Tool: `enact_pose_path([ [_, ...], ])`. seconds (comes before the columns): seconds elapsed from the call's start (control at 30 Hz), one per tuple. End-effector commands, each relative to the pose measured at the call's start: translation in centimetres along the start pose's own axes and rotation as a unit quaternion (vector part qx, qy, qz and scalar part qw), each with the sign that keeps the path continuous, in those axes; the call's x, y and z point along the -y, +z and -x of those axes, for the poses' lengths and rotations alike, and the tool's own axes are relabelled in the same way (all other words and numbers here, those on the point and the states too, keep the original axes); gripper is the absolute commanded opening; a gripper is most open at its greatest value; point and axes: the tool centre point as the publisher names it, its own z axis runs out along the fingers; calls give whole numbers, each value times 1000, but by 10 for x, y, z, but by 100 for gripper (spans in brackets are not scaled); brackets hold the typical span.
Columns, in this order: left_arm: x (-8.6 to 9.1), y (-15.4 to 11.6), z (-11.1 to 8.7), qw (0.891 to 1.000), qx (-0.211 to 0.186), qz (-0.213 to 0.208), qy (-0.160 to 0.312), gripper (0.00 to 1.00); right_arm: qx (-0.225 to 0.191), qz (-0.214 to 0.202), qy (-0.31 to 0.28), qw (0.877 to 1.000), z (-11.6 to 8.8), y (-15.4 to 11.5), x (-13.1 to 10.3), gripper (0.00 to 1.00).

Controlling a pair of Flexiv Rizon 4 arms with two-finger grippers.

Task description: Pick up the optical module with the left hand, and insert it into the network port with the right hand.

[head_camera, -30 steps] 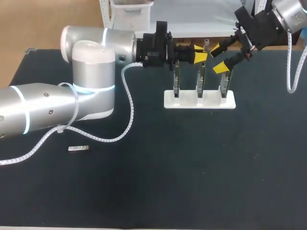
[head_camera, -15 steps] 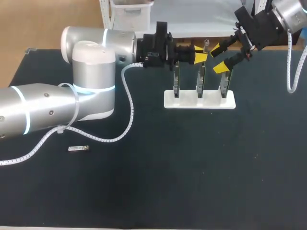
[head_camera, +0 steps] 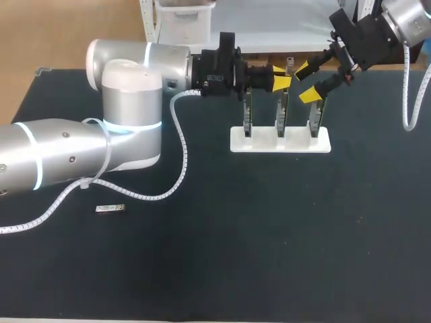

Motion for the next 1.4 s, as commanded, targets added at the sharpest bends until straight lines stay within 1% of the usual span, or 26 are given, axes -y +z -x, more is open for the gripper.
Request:
enact_pose_path([
  [0.03, 0, 1, -1, 1000, 0, -2, -1, 0, 0, -2, 0, 1000, 0, 0, -1, 100],
  [1.4, 0, -2, -4, 1000, -3, -6, -5, 0, 0, -2, 0, 1000, 0, 0, -1, 100],
])
